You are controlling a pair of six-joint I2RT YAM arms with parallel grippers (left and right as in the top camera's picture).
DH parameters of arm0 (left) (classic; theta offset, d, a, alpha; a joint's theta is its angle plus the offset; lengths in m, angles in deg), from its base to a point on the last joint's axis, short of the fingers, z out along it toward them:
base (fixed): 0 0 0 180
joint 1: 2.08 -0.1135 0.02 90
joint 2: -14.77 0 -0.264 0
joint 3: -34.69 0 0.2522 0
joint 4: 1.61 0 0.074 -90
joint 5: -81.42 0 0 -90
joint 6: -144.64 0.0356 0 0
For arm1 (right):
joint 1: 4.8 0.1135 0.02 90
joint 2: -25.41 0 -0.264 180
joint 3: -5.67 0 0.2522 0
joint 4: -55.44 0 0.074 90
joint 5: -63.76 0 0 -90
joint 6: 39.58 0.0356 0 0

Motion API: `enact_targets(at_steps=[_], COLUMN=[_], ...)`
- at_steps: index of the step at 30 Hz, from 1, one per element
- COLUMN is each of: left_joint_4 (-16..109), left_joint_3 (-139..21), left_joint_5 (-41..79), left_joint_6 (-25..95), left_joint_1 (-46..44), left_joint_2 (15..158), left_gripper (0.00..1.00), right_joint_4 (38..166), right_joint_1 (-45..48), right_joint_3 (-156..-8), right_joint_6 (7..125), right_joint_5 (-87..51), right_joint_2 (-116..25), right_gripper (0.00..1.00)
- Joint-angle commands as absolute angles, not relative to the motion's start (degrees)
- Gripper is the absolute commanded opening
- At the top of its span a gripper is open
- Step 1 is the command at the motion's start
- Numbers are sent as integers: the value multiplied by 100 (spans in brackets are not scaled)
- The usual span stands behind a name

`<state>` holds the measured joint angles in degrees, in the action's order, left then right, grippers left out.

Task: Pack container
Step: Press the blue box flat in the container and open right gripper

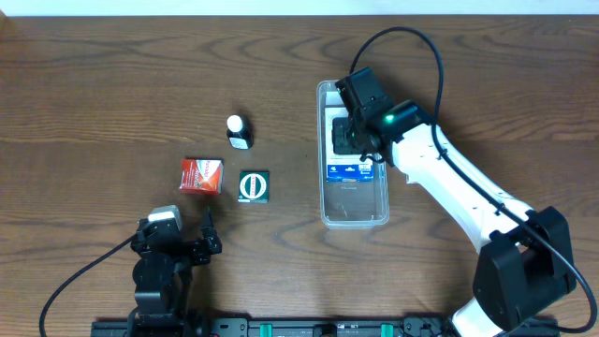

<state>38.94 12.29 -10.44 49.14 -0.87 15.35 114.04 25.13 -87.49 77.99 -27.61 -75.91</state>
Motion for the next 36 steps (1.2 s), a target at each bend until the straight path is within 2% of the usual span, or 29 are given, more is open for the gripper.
enact_targets(at_steps=[1,13,21,28,32,36], left_joint_4=[3905,3905,3905,3905,3905,3905], left_joint_3=[1327,1327,1327,1327,1327,1327], left_joint_5=[-1068,-1068,-1071,-1068,-1068,-1068], left_joint_6=[4990,4990,4990,4990,4990,4990], left_joint_1=[-108,-108,-108,-108,-108,-108], left_joint_2=[1500,1500,1500,1500,1500,1500], left_gripper=[98,98,98,98,98,98], right_joint_4=[11575,10620,9914,9345,9190,9186], right_joint_1=[2585,2635,2633,2624,2622,2622], right_joint_3=[-8596,-7264,-6722,-6569,-6582,-6770], right_joint_6=[7825,7978,8039,8037,8035,7989], right_joint_5=[-2734,-2210,-2190,-2496,-2470,-2411], right_joint_2=[-7598,-7598,-7598,-7598,-7595,-7549], right_gripper=[15,10,13,13,8,7])
